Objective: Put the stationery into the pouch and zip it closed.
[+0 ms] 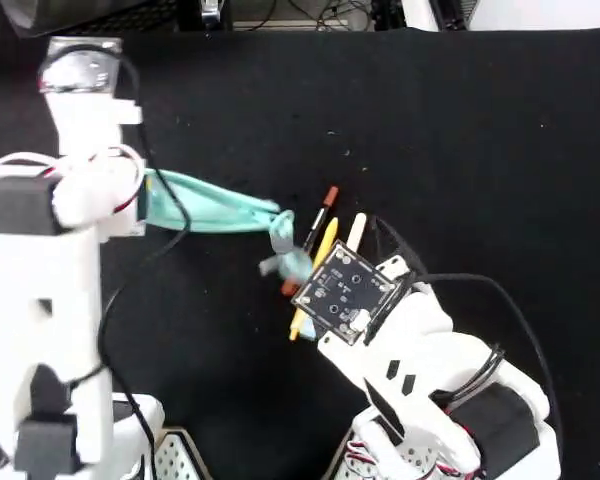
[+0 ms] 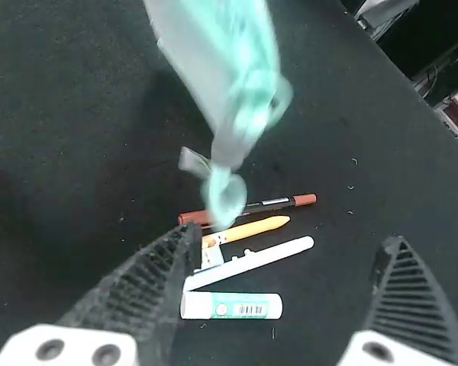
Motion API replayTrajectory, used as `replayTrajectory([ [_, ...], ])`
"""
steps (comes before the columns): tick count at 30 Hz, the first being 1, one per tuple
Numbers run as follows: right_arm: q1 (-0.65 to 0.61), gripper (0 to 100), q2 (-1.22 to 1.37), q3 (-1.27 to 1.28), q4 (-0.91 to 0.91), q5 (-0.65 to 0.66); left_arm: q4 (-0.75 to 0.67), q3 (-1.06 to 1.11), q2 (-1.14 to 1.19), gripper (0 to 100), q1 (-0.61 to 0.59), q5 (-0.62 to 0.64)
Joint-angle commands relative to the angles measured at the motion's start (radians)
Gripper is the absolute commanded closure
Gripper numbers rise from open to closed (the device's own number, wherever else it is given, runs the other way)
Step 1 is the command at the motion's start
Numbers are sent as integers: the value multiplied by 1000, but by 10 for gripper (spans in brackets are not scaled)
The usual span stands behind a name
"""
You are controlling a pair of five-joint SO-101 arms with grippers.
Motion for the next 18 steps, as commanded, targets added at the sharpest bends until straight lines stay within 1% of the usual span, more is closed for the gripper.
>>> replayTrajectory([
  [1,12,645,12,-35,-2,-9,5,12,51,971,19,9],
  [5,15,645,12,-35,-2,-9,5,21,86,970,16,-11],
  [9,15,645,8,-35,0,-9,5,22,95,969,16,-114],
  [11,15,645,7,-35,3,-9,5,22,91,940,16,-160],
  [15,15,645,5,-25,5,-9,5,15,86,850,15,-244],
  [18,15,645,5,12,0,-8,5,15,86,838,15,-285],
])
